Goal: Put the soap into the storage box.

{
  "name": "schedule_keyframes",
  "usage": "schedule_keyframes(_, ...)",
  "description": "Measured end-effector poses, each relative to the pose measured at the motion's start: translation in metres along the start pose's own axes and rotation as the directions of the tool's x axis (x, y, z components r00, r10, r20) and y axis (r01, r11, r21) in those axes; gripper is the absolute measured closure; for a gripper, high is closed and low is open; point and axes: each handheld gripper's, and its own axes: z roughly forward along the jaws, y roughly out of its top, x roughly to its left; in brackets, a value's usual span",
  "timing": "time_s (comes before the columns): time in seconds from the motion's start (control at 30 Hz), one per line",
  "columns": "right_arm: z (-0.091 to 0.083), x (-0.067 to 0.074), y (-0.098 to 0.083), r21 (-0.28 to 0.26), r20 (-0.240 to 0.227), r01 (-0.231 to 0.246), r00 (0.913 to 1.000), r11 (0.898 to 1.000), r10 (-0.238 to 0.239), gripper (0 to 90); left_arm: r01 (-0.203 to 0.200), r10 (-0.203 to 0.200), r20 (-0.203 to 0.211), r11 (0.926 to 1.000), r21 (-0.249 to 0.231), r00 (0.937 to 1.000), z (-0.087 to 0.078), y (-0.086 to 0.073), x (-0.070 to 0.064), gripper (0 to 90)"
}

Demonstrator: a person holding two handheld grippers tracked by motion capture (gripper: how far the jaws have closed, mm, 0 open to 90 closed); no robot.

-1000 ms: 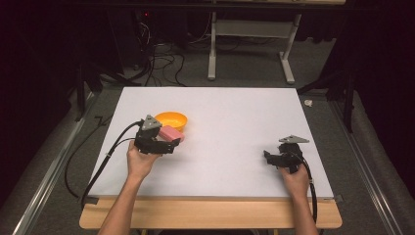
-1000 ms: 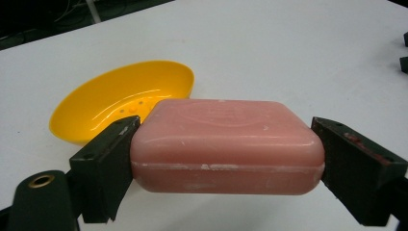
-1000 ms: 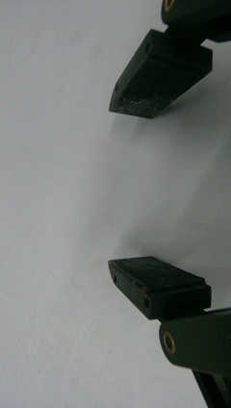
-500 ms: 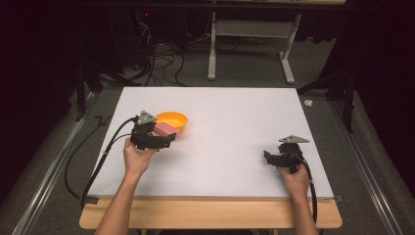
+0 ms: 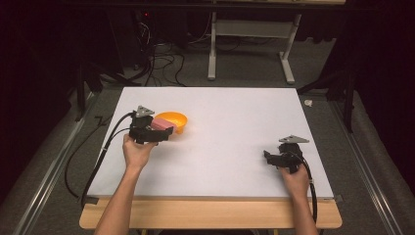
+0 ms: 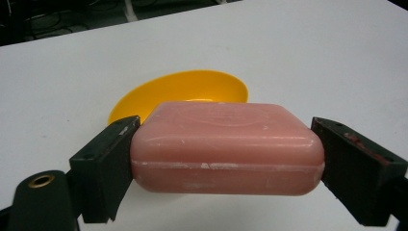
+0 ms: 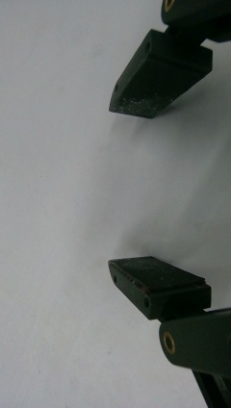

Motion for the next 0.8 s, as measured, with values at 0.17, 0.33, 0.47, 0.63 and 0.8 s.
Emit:
schedule_keyframes(0.17, 0.000, 0.000, 0.000, 0.000, 0.000, 0.000, 1.0000, 1.000, 0.000, 23.0, 0.021, -0.021, -0.002, 0.9998, 0.007, 0.9998, 0.004, 0.003, 0.004, 13.9)
schedule_keyframes(0.33, 0.000, 0.000, 0.000, 0.000, 0.000, 0.001, 1.0000, 1.000, -0.001, 23.0, 0.037, -0.037, -0.014, 0.9992, 0.016, 0.9992, 0.009, 0.004, 0.008, 13.9)
schedule_keyframes(0.47, 0.000, 0.000, 0.000, 0.000, 0.000, -0.001, 1.0000, 1.000, 0.001, 23.0, 0.051, -0.051, -0.021, 0.9985, 0.019, 0.9985, 0.012, 0.006, 0.010, 13.9)
schedule_keyframes(0.63, 0.000, 0.000, 0.000, 0.000, 0.000, -0.001, 1.0000, 1.000, 0.001, 23.0, 0.076, -0.075, -0.030, 0.9966, 0.033, 0.9968, 0.018, 0.008, 0.015, 13.9)
schedule_keyframes(0.8, 0.000, 0.000, 0.000, 0.000, 0.000, -0.001, 1.0000, 1.000, 0.001, 23.0, 0.061, -0.058, -0.056, 0.9966, 0.056, 0.9968, 0.024, 0.014, 0.015, 13.9)
